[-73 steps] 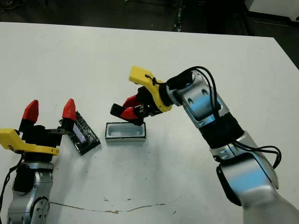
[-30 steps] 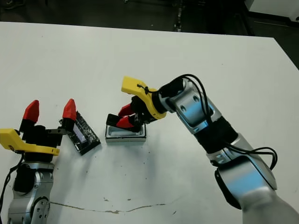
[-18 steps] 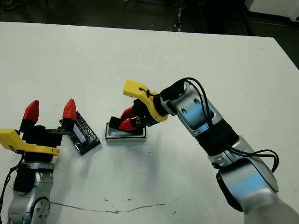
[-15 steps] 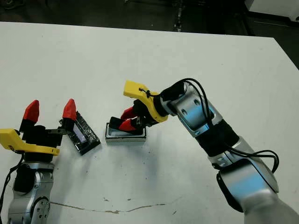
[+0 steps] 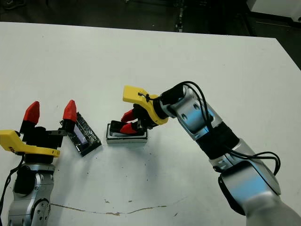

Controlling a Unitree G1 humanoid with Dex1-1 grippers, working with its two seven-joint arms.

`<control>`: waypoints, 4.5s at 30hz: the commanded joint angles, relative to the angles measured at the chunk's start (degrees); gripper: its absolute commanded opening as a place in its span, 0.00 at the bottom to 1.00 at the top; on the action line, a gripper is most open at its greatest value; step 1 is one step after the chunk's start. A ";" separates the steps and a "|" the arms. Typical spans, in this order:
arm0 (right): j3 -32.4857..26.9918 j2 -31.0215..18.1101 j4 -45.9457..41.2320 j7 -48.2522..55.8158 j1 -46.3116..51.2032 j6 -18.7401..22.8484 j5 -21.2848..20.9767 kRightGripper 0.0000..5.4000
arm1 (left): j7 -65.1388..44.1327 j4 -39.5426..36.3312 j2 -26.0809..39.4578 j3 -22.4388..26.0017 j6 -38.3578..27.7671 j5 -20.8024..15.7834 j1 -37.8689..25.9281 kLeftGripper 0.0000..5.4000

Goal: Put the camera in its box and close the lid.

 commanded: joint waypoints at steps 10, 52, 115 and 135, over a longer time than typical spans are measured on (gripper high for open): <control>1.75 -1.98 1.77 1.84 0.94 0.56 -1.31 0.31 | 0.20 0.09 -0.13 0.02 0.20 0.07 0.87 1.00; -33.79 -4.08 -19.00 -17.61 24.17 -4.75 13.30 0.96 | -0.21 -0.17 0.45 0.19 0.60 0.00 0.31 1.00; -40.88 8.43 -21.60 -41.82 48.30 -9.02 28.91 0.00 | -84.89 7.72 56.56 -46.83 15.52 20.80 -66.76 1.00; -40.41 8.45 -21.38 -41.24 48.38 -9.31 28.76 0.00 | -84.86 8.70 54.89 -43.84 9.89 23.44 -60.86 1.00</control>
